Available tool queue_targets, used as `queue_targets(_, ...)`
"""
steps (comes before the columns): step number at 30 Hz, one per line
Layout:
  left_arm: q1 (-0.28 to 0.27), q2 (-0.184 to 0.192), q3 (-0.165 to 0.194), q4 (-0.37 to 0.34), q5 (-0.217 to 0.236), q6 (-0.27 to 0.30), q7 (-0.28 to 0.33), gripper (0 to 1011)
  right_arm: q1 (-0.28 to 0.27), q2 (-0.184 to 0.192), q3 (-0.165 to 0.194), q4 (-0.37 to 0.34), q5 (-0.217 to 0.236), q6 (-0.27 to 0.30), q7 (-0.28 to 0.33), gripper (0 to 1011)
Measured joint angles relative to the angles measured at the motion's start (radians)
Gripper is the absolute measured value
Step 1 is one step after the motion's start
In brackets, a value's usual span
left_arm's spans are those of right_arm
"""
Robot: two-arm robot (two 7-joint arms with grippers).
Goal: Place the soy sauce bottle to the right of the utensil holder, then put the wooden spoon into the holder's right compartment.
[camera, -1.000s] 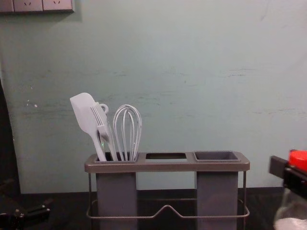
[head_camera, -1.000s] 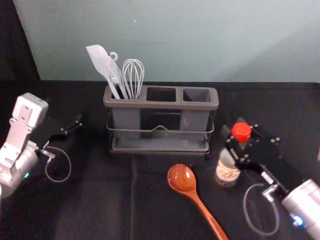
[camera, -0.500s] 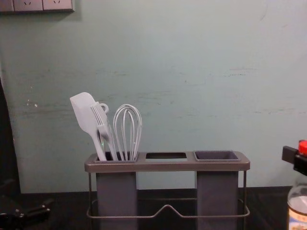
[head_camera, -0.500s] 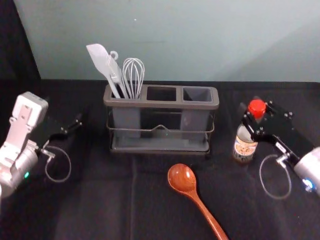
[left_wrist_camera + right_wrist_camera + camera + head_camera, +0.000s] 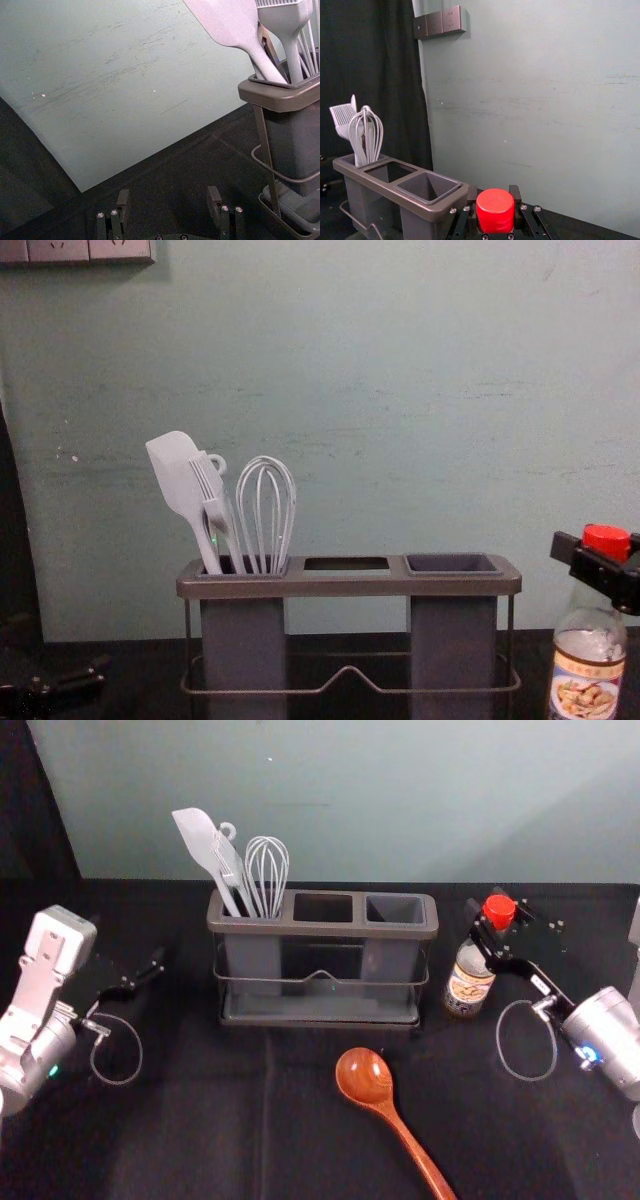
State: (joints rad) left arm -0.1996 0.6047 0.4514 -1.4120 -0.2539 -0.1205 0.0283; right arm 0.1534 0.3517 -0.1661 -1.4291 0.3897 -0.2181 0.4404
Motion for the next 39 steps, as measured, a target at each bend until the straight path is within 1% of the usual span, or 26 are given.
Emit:
queue_targets(11, 0.0, 0.0, 0.0, 0.0, 0.0, 0.0, 0.0, 1000, 0.028, -0.028, -0.02, 0.057, 0.005, -0.033, 0.003, 378)
queue_targets(28, 0.0, 0.0, 0.0, 0.0, 0.0, 0.0, 0.0, 1000, 0.038, -0.05, -0.024, 0.101, -0.008, -0.073, -0.001, 381)
queue_targets(30, 0.0, 0.0, 0.0, 0.0, 0.0, 0.0, 0.0, 1000, 0.037, -0.051, -0.023, 0.102, -0.009, -0.074, -0.003, 420)
queue_targets(31, 0.0, 0.0, 0.0, 0.0, 0.0, 0.0, 0.0, 1000, 0.036, -0.051, -0.022, 0.102, -0.011, -0.074, -0.005, 420)
queue_targets(34, 0.0, 0.0, 0.0, 0.0, 0.0, 0.0, 0.0, 1000, 0.032, -0.051, -0.018, 0.097, -0.011, -0.075, -0.007, 580)
queue_targets(38, 0.0, 0.0, 0.0, 0.0, 0.0, 0.0, 0.0, 1000, 0.023, -0.049, -0.009, 0.07, -0.011, -0.079, -0.013, 659)
queue_targets(39, 0.0, 0.0, 0.0, 0.0, 0.0, 0.0, 0.0, 1000, 0.019, -0.048, -0.007, 0.061, -0.011, -0.08, -0.015, 695)
